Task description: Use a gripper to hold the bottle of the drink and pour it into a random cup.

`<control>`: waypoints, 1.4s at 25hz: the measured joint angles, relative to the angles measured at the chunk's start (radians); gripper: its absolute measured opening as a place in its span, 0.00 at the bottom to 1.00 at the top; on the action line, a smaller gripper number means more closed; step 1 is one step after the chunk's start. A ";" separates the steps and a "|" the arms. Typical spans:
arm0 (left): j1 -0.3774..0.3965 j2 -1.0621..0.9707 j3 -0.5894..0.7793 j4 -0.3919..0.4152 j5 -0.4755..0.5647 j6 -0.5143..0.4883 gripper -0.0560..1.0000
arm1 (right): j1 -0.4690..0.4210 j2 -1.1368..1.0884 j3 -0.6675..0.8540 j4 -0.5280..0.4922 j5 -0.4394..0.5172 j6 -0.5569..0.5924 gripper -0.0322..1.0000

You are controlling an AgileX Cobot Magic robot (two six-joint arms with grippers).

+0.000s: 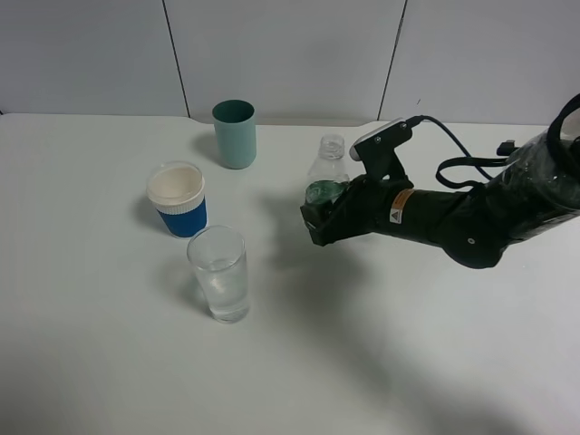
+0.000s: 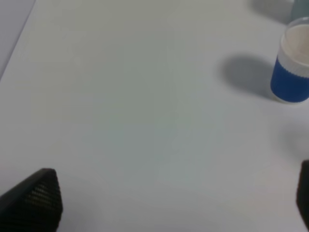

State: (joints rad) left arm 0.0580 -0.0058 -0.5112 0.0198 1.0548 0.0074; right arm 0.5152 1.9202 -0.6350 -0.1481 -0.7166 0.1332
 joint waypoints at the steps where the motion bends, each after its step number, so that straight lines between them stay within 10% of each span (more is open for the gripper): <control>1: 0.000 0.000 0.000 0.000 0.000 0.000 0.98 | 0.000 0.000 0.000 -0.002 -0.007 0.000 0.75; 15: 0.000 0.000 0.000 0.000 0.000 0.000 0.98 | 0.000 -0.081 0.000 -0.107 -0.018 0.124 0.81; 35: 0.000 0.000 0.000 0.000 0.000 0.000 0.98 | 0.000 -0.557 0.003 -0.139 0.464 0.106 0.84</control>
State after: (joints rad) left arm 0.0580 -0.0058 -0.5112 0.0198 1.0548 0.0074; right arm 0.5152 1.3633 -0.6323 -0.2875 -0.2524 0.2393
